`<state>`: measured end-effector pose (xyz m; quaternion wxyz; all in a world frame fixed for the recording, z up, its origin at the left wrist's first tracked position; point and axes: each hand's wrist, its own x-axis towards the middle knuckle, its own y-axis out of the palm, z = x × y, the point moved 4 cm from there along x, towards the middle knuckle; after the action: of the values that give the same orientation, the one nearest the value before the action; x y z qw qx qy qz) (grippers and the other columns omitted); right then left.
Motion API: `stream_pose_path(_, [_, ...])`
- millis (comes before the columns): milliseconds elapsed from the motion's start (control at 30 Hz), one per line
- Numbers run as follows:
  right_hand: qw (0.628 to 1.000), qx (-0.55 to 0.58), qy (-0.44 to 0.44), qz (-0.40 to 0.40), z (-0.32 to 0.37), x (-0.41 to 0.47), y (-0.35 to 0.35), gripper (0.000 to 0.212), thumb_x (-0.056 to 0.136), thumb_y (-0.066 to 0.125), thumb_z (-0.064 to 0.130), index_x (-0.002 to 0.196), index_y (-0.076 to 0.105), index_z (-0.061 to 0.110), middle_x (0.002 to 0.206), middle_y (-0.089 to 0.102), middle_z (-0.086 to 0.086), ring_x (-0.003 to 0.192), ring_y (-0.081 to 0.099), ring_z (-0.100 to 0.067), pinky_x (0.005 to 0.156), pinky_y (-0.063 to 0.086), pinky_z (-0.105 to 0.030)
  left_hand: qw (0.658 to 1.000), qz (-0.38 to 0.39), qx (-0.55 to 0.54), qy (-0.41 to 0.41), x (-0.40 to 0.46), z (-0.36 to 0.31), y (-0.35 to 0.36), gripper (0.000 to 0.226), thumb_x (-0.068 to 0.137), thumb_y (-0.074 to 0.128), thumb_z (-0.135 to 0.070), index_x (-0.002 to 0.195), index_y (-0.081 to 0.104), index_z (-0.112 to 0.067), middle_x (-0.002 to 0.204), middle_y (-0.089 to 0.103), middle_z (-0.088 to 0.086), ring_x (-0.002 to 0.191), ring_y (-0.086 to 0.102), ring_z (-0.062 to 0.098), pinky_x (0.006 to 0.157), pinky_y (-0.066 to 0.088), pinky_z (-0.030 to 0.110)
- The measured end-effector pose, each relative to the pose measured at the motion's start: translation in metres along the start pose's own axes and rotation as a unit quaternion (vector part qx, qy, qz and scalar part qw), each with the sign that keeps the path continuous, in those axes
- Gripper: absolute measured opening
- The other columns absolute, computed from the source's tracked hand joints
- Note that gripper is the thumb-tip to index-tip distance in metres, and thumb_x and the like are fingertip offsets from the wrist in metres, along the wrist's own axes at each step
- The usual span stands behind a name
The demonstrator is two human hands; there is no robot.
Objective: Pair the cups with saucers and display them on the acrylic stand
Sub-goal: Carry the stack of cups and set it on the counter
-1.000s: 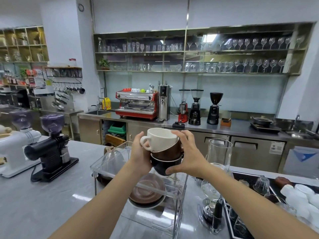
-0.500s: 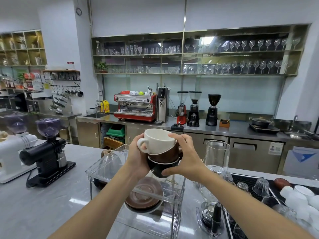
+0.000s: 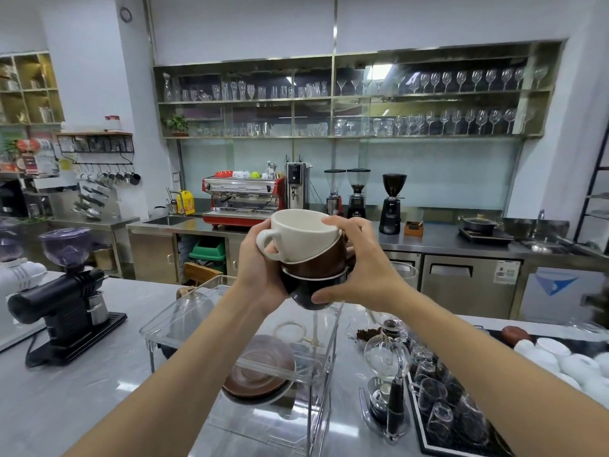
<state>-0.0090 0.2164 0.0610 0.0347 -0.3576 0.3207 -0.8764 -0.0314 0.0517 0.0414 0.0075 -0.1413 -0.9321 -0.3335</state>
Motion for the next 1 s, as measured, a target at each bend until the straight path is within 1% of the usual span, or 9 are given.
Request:
stream_pose_path(67, [1.000,-0.005,-0.001,-0.004,0.002,-0.005,-0.012,0.108,0.046,0.097,0.029,0.134,0.037,0.046,0.135,0.028,0.006,0.117,0.049,-0.025,0.104,0.050,-0.042,1.000,0.008,-0.002,0.006,0.000,0.004,0.013,0.052,0.088,0.048,-0.051,0.116,0.074,-0.015,0.114,0.068,0.018,0.099,0.062,0.033,0.091,0.049,0.044])
stream_pose_path(100, [1.000,-0.008,0.003,-0.006,0.002,-0.009,-0.020,0.108,0.046,0.097,0.028,0.134,0.038,0.045,0.136,0.028,0.005,0.117,0.048,-0.024,0.104,0.049,-0.040,1.000,0.012,-0.007,0.004,0.000,0.008,0.020,0.052,0.089,0.048,-0.050,0.115,0.074,-0.014,0.113,0.068,0.017,0.098,0.062,0.033,0.091,0.049,0.044])
stream_pose_path(267, [0.999,-0.025,0.009,-0.021,0.001,-0.026,-0.050,0.108,0.043,0.098,0.028,0.133,0.040,0.044,0.135,0.030,0.004,0.119,0.048,-0.021,0.105,0.048,-0.037,0.999,0.033,-0.029,-0.015,0.004,0.026,0.046,0.062,0.085,0.051,-0.050,0.132,0.065,-0.011,0.129,0.063,0.022,0.112,0.058,0.036,0.109,0.039,0.051])
stream_pose_path(333, [0.999,-0.036,0.014,-0.028,-0.003,-0.035,-0.062,0.109,0.043,0.098,0.028,0.133,0.040,0.044,0.134,0.031,0.005,0.118,0.048,-0.019,0.104,0.047,-0.033,0.999,0.040,-0.030,-0.021,0.005,0.036,0.058,0.063,0.086,0.050,-0.050,0.133,0.064,-0.010,0.130,0.063,0.022,0.113,0.058,0.036,0.111,0.038,0.051])
stream_pose_path(467, [0.998,-0.042,0.023,-0.032,-0.008,-0.050,-0.079,0.108,0.043,0.098,0.025,0.133,0.041,0.042,0.132,0.031,0.005,0.112,0.051,-0.019,0.100,0.047,-0.027,0.998,0.050,-0.032,-0.031,0.006,0.052,0.073,0.052,0.088,0.050,-0.048,0.118,0.072,-0.013,0.116,0.067,0.016,0.100,0.062,0.033,0.093,0.047,0.044])
stream_pose_path(633, [0.997,-0.056,0.037,-0.033,-0.017,-0.067,-0.095,0.108,0.044,0.098,0.026,0.134,0.041,0.042,0.133,0.030,0.005,0.116,0.048,-0.018,0.100,0.044,-0.024,0.997,0.059,-0.028,-0.051,0.006,0.073,0.087,0.061,0.086,0.050,-0.050,0.131,0.066,-0.012,0.123,0.066,0.017,0.110,0.059,0.034,0.097,0.046,0.045])
stream_pose_path(767, [0.997,-0.056,0.049,-0.036,-0.020,-0.075,-0.101,0.107,0.044,0.098,0.027,0.134,0.041,0.042,0.134,0.030,0.006,0.112,0.052,-0.019,0.099,0.047,-0.028,0.996,0.067,-0.031,-0.047,0.009,0.083,0.092,0.055,0.087,0.050,-0.049,0.122,0.071,-0.011,0.115,0.068,0.016,0.099,0.064,0.033,0.085,0.052,0.040])
stream_pose_path(900, [0.996,-0.064,0.055,-0.037,-0.029,-0.085,-0.102,0.107,0.045,0.098,0.026,0.134,0.040,0.042,0.133,0.030,0.010,0.110,0.052,-0.016,0.094,0.046,-0.019,0.996,0.076,-0.019,-0.052,0.005,0.093,0.094,0.048,0.088,0.049,-0.049,0.111,0.075,-0.016,0.107,0.070,0.014,0.094,0.064,0.032,0.080,0.052,0.039])
stream_pose_path(1000, [0.995,-0.067,0.065,-0.038,-0.039,-0.095,-0.098,0.107,0.044,0.098,0.028,0.133,0.040,0.042,0.132,0.029,0.012,0.112,0.049,-0.014,0.089,0.041,-0.003,0.995,0.073,-0.014,-0.064,0.004,0.104,0.089,0.051,0.089,0.049,-0.048,0.119,0.071,-0.014,0.111,0.070,0.014,0.101,0.062,0.032,0.084,0.052,0.040])
